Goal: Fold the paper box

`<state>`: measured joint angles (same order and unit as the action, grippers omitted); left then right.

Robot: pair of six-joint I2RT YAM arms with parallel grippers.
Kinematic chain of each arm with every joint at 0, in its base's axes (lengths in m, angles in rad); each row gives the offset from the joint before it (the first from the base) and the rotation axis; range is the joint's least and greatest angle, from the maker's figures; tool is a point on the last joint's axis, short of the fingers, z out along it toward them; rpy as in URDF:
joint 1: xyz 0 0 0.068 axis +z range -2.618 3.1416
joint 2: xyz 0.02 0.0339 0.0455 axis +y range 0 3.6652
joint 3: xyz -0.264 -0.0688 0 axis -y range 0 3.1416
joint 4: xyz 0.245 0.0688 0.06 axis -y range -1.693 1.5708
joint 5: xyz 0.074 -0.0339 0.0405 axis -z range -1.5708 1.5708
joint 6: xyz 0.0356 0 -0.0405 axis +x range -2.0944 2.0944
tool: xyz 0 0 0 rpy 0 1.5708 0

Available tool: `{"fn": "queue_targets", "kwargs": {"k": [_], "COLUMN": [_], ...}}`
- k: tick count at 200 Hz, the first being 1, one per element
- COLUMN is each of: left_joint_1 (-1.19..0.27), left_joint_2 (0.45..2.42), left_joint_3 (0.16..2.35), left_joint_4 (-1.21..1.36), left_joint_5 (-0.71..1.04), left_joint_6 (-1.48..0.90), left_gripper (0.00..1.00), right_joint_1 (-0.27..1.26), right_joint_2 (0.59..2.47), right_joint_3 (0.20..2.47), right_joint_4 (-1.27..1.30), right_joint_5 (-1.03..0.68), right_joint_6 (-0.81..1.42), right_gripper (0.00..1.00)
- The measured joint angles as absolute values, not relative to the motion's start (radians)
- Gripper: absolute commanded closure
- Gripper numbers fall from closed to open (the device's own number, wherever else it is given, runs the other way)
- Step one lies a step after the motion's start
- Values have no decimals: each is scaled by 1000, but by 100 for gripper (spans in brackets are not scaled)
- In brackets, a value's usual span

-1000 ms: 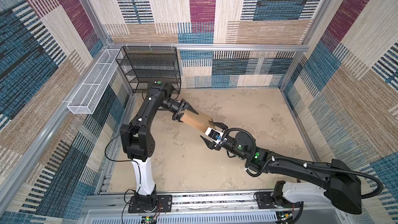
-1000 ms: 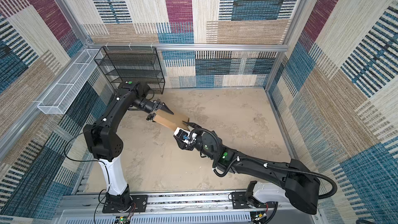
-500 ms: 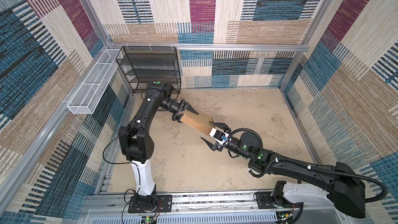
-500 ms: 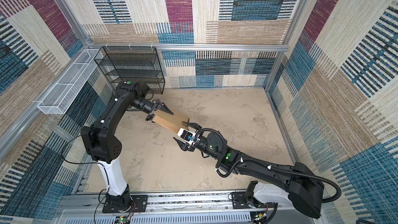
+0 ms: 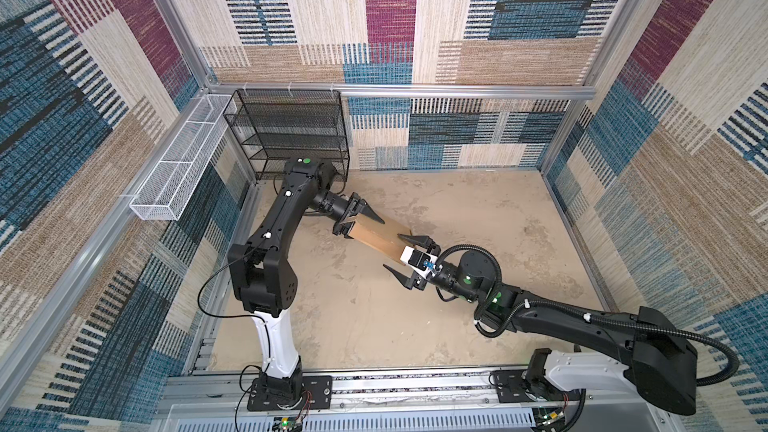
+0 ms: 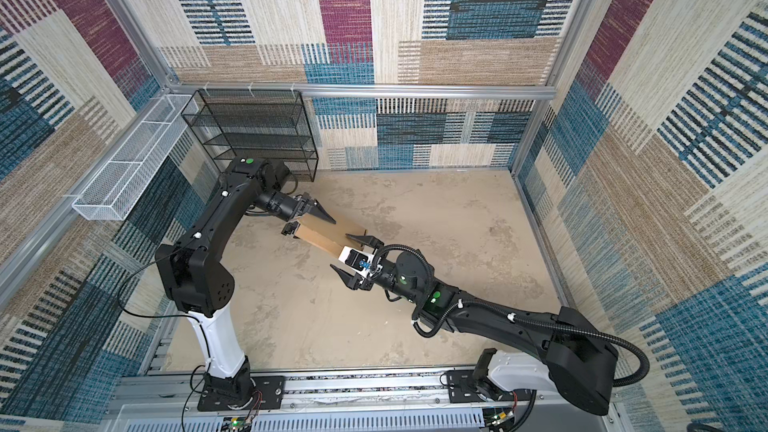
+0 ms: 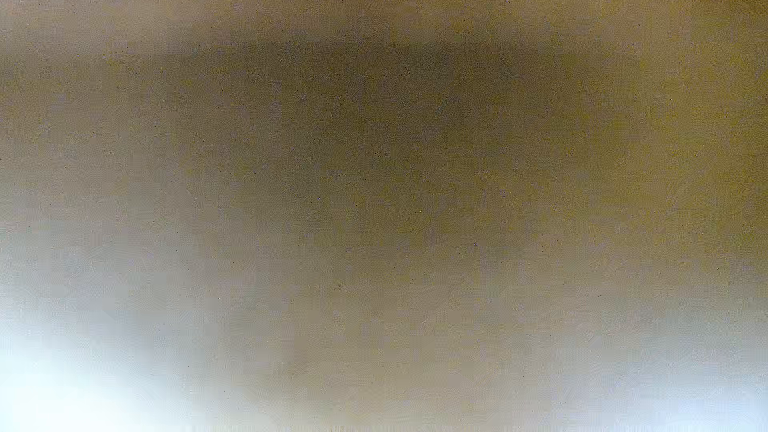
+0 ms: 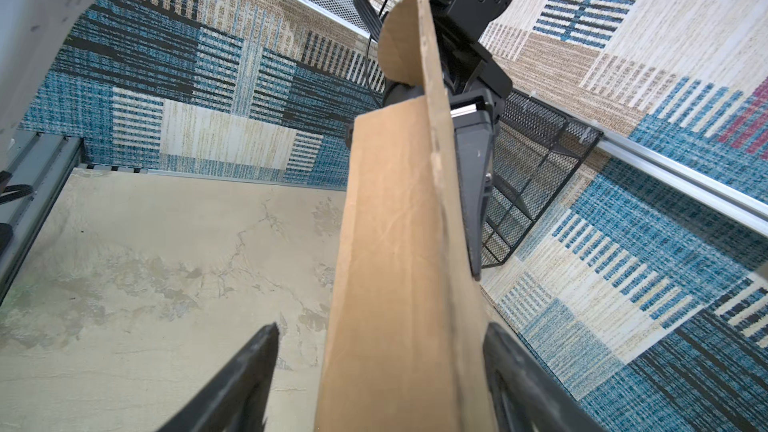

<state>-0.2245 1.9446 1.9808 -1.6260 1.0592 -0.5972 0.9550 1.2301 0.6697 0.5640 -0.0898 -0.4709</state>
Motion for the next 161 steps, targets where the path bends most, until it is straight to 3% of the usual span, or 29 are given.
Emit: {"fn": "queue_targets", "kwargs": {"k": [36,75,161], "left_joint_1": [-224,-226,-227], "left_joint_2": [1946,1946,1946], "left_joint_3": [1986,1987,1988], "left_joint_4": [-1626,-1626,-1626], "left_joint_5": [1052,1052,1051], "left_joint_6": [-597,-595,-595], "left_gripper": [100,100,100], "right_joint_1": [954,954,954], "right_joint_2": [1254,1257,1255], "right_joint_3": [687,694,694], "right_joint_4": [572,579,577], "right_joint_5": [-87,-67,-56], "right_joint_6": [-471,-471,-498], "right_gripper": [28,43,46]}}
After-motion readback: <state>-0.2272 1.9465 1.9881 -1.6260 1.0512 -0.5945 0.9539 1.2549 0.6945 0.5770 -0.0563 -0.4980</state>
